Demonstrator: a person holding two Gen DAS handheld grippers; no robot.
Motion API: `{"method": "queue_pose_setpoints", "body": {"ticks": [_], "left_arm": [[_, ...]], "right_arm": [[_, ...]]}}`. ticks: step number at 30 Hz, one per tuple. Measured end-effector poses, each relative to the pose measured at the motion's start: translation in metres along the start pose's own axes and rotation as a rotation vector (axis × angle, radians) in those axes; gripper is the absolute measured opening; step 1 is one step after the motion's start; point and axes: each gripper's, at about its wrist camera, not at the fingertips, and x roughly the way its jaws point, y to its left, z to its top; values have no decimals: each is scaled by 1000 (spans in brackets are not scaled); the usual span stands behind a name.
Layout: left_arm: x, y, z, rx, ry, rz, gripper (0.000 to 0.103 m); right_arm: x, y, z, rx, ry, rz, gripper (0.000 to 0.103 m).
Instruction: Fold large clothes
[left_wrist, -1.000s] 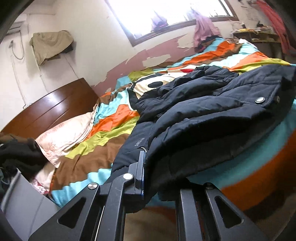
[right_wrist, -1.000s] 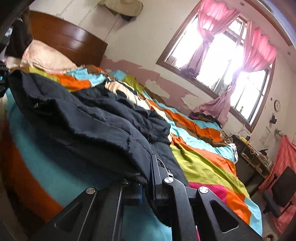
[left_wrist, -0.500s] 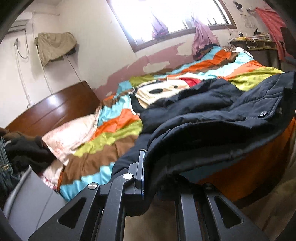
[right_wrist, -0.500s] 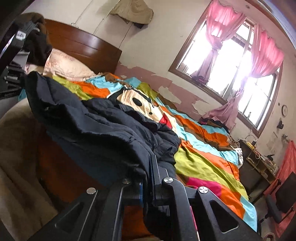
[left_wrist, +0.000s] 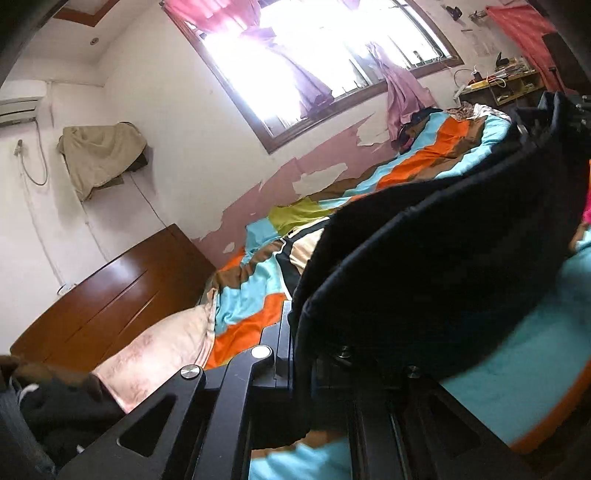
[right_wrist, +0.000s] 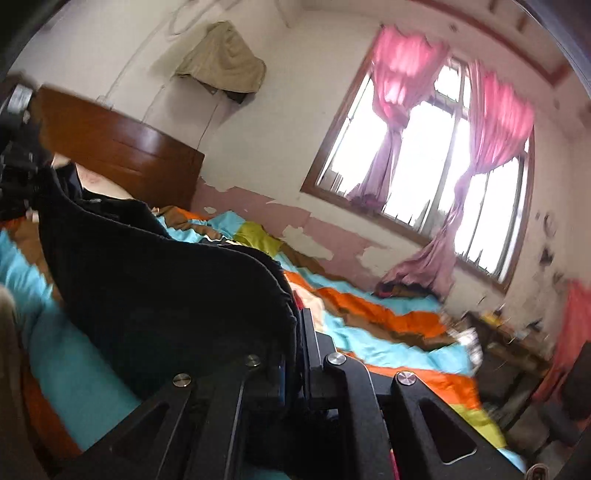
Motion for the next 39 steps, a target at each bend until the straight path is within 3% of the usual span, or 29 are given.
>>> {"method": "queue_pose_setpoints", "body": {"ticks": [7,9,15,21,26,31,36,37,39], "left_arm": [[86,2,31,33,19,26,5],[117,1,38,39,48,30,5],[200,-10,36,72,120,43,5],[275,-17,21,14,195,19,5],[329,-14,9,-92,317,-51,5],[355,-15,-1,-143,381,-112,5],[342,-9,6,-201,328,-175,7],[338,-2,5,-231,312,-198,8],[323,2,7,-284,300,-236,9]], "right_arm": [[84,-35,20,56,64,49,7],[114,-50,24,129,107,88,7],[202,-63,18,197,229,98,7],[279,-70,-3,249,355,111,7],[322,-62,-21,242,440,88,7],[350,-58,-46,261,531,77,10],[354,-60,-53,286,535,84,11],[352,-62,-52,292,525,89,13],[346,-66,-51,314,496,100,27]]}}
